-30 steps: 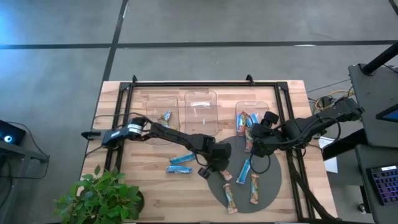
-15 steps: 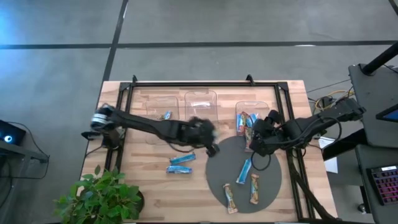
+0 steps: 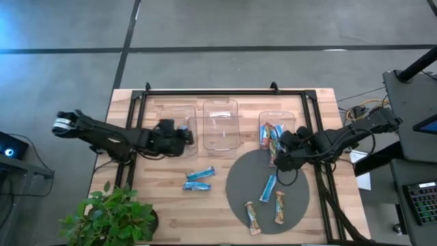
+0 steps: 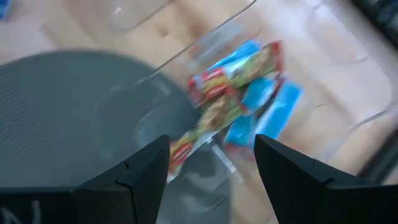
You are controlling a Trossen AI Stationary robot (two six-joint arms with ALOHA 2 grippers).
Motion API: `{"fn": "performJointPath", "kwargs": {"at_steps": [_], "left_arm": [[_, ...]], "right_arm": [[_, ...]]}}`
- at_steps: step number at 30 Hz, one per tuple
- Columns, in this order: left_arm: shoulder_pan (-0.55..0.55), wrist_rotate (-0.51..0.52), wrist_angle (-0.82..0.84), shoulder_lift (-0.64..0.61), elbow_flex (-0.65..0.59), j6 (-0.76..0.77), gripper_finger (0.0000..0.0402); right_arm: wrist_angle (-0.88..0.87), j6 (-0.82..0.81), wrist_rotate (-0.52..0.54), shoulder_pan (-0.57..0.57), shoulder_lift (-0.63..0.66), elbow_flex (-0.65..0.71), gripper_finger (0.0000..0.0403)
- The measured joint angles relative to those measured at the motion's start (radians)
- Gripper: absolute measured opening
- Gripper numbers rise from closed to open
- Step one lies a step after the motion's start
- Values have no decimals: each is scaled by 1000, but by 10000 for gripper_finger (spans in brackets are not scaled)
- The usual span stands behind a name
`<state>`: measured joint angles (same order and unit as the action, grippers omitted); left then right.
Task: Pick and place Granola Bars by type
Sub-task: Put the yellow granola bar into the left transparent bin
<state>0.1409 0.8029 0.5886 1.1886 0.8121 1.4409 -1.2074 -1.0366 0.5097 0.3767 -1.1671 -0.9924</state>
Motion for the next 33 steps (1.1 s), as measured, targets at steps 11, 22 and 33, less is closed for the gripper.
{"fn": "performJointPath", "kwargs": {"at_steps": [11, 22, 33], "left_arm": [[-76, -138, 93, -67, -90, -22, 137], [233, -10, -139, -48, 152, -390, 167], [493, 81, -228, 102, 233, -260, 167]], "right_arm": [[260, 75, -195, 141, 0, 0, 226], [368, -100, -204, 349, -136, 0, 226], [299, -736, -455, 431, -363, 0, 226]]}}
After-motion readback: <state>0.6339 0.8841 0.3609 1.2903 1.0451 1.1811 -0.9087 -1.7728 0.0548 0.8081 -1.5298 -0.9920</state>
